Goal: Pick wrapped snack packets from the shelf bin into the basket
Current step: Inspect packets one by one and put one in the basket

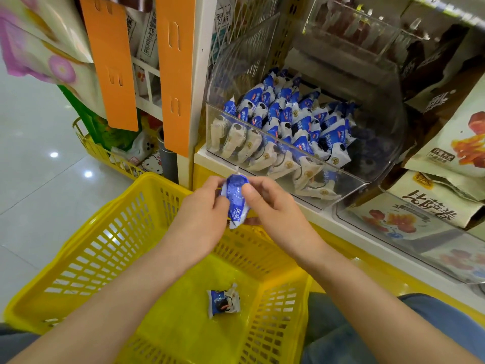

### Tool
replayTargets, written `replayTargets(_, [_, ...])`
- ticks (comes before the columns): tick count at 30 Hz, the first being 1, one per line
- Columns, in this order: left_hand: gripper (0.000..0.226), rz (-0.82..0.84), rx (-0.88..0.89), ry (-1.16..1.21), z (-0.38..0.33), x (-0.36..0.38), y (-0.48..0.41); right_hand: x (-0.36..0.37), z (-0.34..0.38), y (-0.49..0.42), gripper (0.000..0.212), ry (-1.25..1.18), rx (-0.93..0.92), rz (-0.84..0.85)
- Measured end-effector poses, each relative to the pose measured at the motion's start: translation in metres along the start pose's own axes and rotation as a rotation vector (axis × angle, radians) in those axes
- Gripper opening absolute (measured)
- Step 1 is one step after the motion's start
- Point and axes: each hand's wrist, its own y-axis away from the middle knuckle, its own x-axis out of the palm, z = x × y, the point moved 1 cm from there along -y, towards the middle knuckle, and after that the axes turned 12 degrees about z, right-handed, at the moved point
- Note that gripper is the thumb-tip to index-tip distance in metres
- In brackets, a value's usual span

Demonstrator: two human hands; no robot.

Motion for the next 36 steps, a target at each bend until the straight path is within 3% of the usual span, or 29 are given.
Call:
replayTargets(4, [0.034,0.007,-0.114,0.372,-0.003,-0.007,-0.001,0.0,0.005,0.001,0.028,-0.06,0.013,0.07])
replayTargets(7, [0.033,0.053,-0.2,0.466,-0.007,-0.006,-0.002,0.0,0.004,0.002,0.042,-0.09,0.068,0.059])
replayTargets(10, [0.021,0.139,-0.193,0.371,-0.008,-0.001,0.001,-0.002,0.003,0.002,0.043,-0.058,0.122,0.041])
replayTargets(12, [0.007,0.128,-0.149,0.313,-0.008,-0.001,0.003,-0.003,0.003,0.001,0.028,-0.03,0.124,0.037])
replayTargets(14, [0.014,0.088,-0.153,0.318,-0.008,-0.003,0.003,-0.004,0.002,0.0,0.012,-0.03,0.105,0.027])
replayTargets(16, [0.019,0.091,-0.179,0.314,-0.01,-0.002,0.002,-0.005,0.003,0.0,0.025,0.011,0.086,-0.006])
replayTargets(21, [0.022,0.178,-0.148,0.339,-0.01,0.0,0.005,-0.009,-0.001,0.003,0.027,0.3,-0.062,-0.156])
replayTargets(25, [0.019,0.096,-0.11,0.428,-0.012,-0.001,0.006,-0.007,0.002,-0.001,0.011,0.013,-0.057,-0.116])
replayTargets(29, [0.026,-0.038,-0.124,0.475,-0.011,-0.004,0.004,0.001,-0.001,-0.001,0.012,-0.017,0.002,0.066])
replayTargets(36, [0.032,0.033,-0.104,0.431,-0.011,-0.003,-0.001,-0.003,0.002,-0.001,0.016,0.005,-0.065,-0.061])
